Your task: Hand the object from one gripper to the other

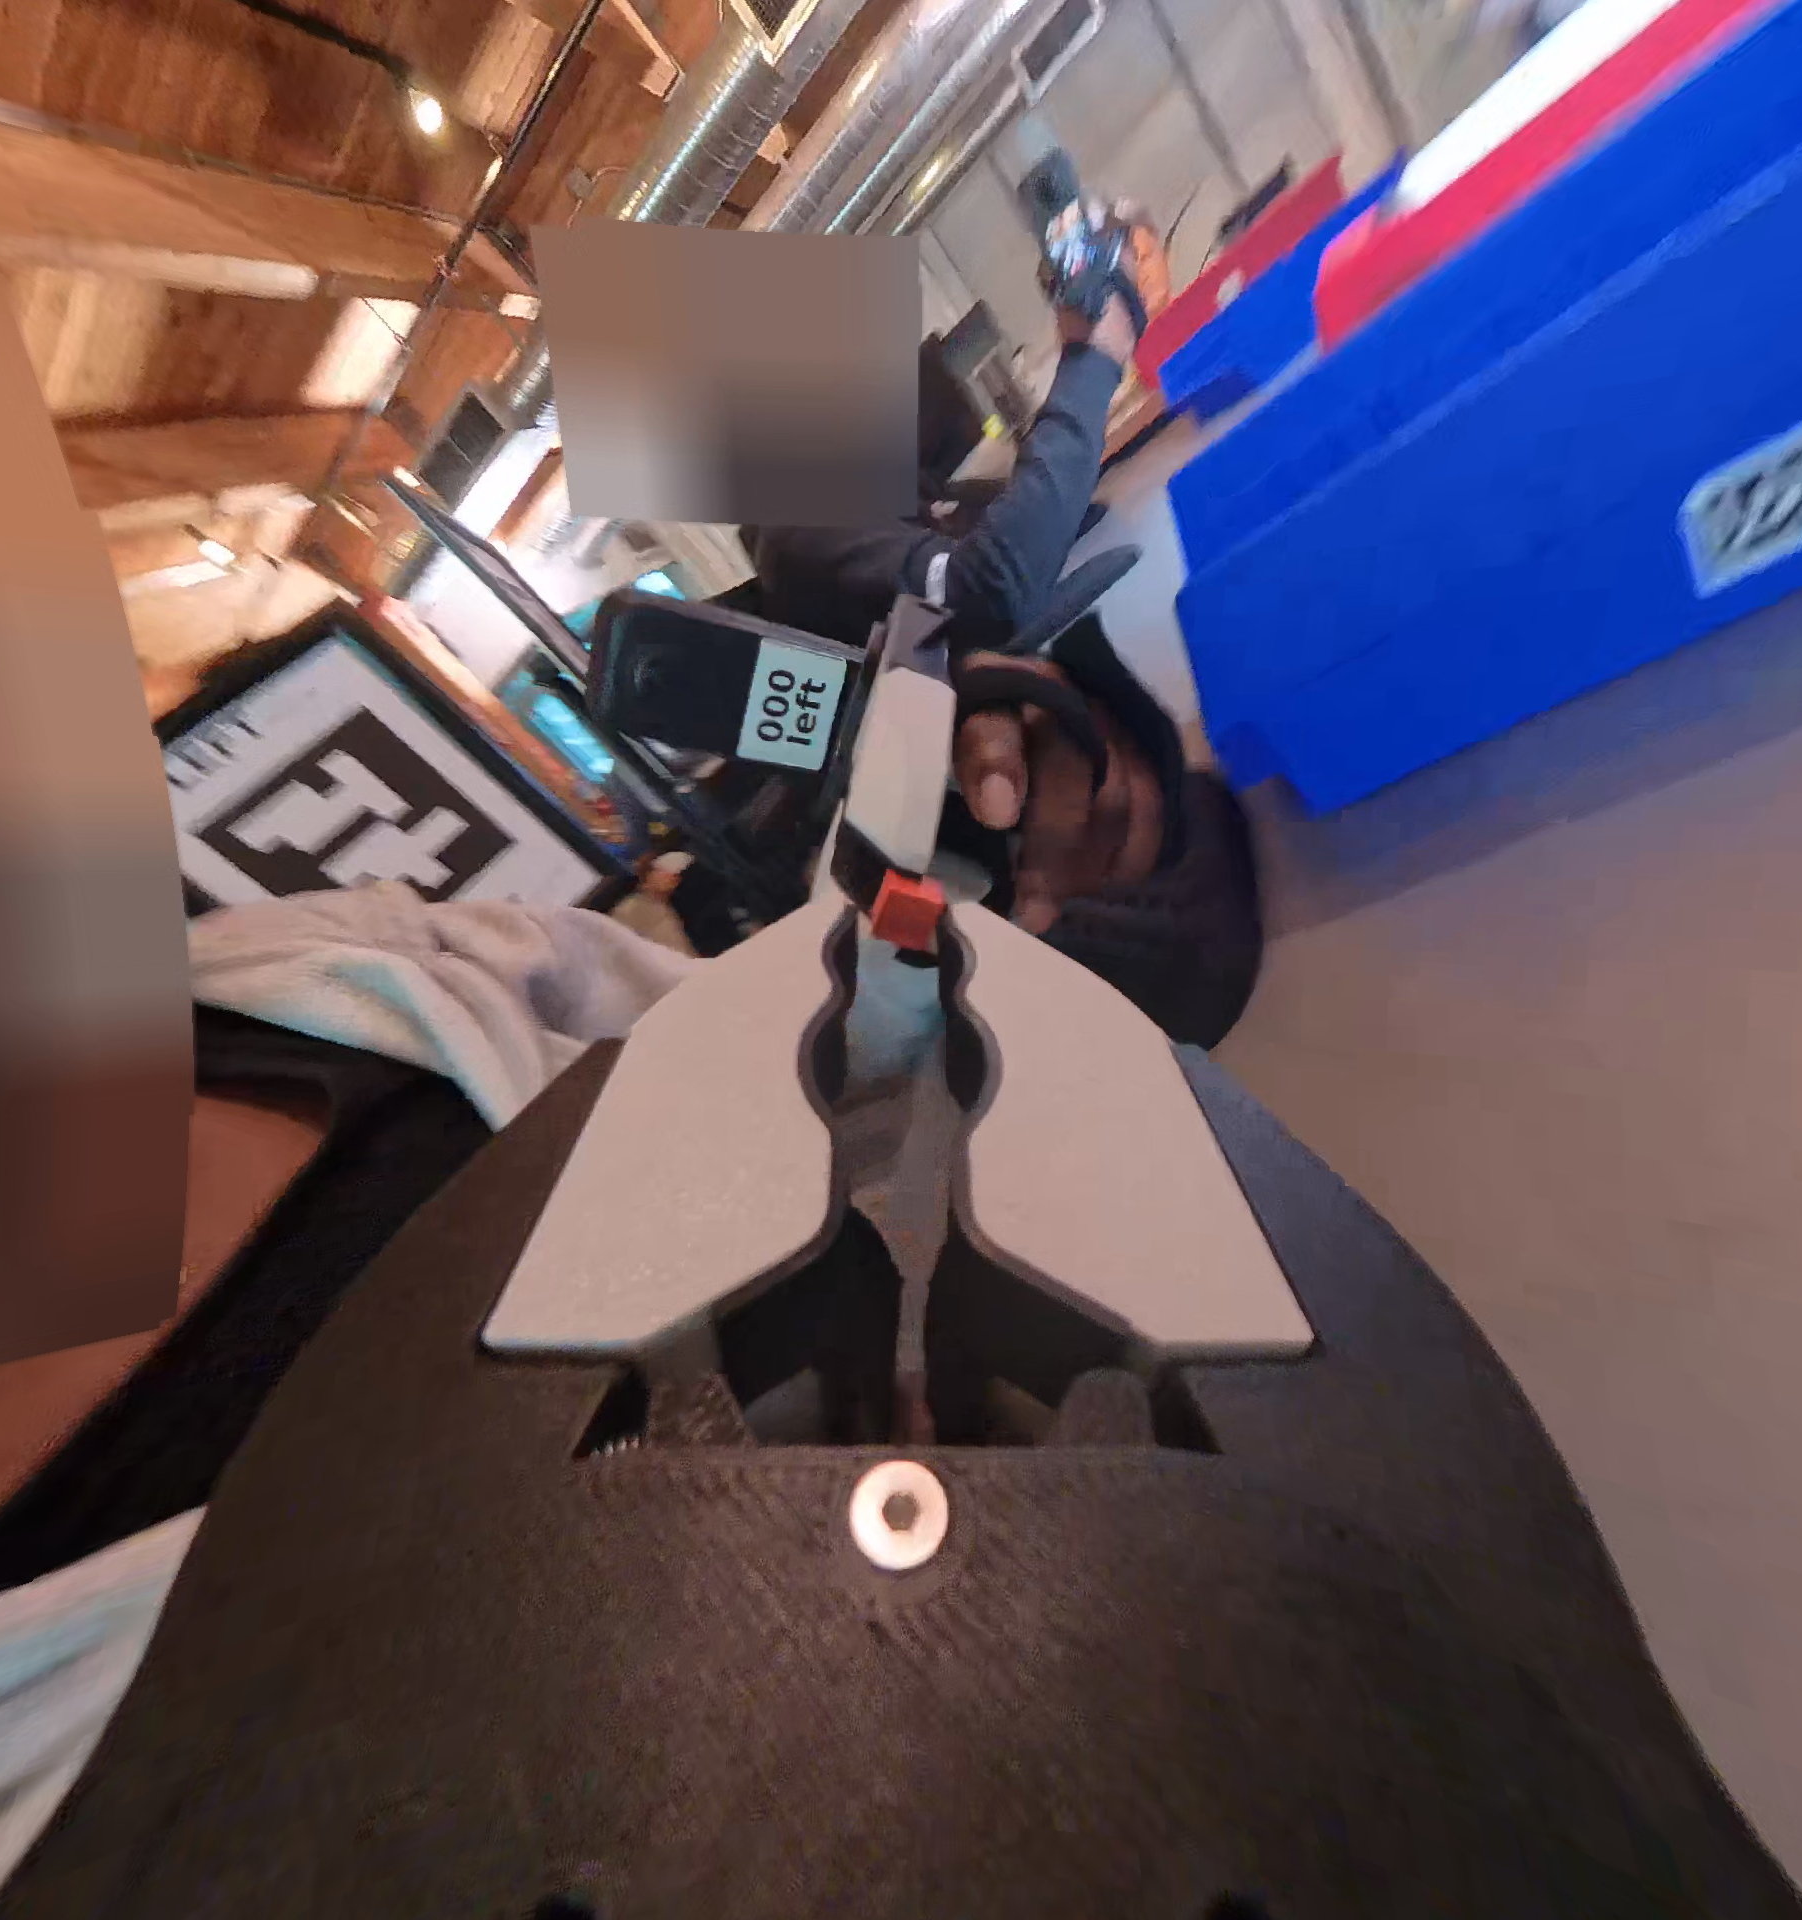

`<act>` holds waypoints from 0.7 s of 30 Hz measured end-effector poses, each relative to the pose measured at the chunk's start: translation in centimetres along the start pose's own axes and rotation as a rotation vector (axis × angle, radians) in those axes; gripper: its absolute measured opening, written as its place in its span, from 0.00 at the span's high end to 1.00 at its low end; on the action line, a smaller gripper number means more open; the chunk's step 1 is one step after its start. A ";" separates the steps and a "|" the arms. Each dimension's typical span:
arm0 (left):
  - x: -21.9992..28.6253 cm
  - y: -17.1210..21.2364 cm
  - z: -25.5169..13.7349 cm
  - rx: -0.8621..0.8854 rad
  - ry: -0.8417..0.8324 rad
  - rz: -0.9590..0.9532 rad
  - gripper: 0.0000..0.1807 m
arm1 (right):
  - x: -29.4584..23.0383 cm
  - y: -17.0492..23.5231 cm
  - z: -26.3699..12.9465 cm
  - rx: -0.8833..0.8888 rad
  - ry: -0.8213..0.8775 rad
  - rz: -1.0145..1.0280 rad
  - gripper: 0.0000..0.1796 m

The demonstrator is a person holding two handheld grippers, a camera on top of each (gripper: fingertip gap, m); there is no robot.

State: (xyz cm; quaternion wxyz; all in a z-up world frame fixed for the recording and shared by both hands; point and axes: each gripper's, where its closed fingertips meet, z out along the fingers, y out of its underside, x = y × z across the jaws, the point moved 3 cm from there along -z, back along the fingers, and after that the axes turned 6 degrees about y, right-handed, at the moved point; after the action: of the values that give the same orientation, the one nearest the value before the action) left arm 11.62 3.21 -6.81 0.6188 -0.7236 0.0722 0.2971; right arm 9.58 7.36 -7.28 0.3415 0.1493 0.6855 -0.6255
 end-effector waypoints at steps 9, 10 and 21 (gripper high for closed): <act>-0.4 0.0 -1.0 0.282 0.437 -1.035 0.95 | -3.3 0.4 -0.3 0.090 0.428 -1.409 0.90; -0.2 0.0 -0.9 0.271 0.456 -1.043 0.95 | -3.1 0.9 0.0 0.066 0.463 -1.498 0.90; 1.2 0.4 -0.4 0.181 0.518 -1.046 0.95 | -2.2 2.3 0.9 -0.008 0.519 -1.704 0.94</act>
State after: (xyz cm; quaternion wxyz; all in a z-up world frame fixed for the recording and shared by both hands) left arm 12.52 3.01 -7.73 0.7044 -0.6565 -0.1204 -0.2414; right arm 12.85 7.35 -7.58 -0.4050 -0.2754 0.6217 -0.6112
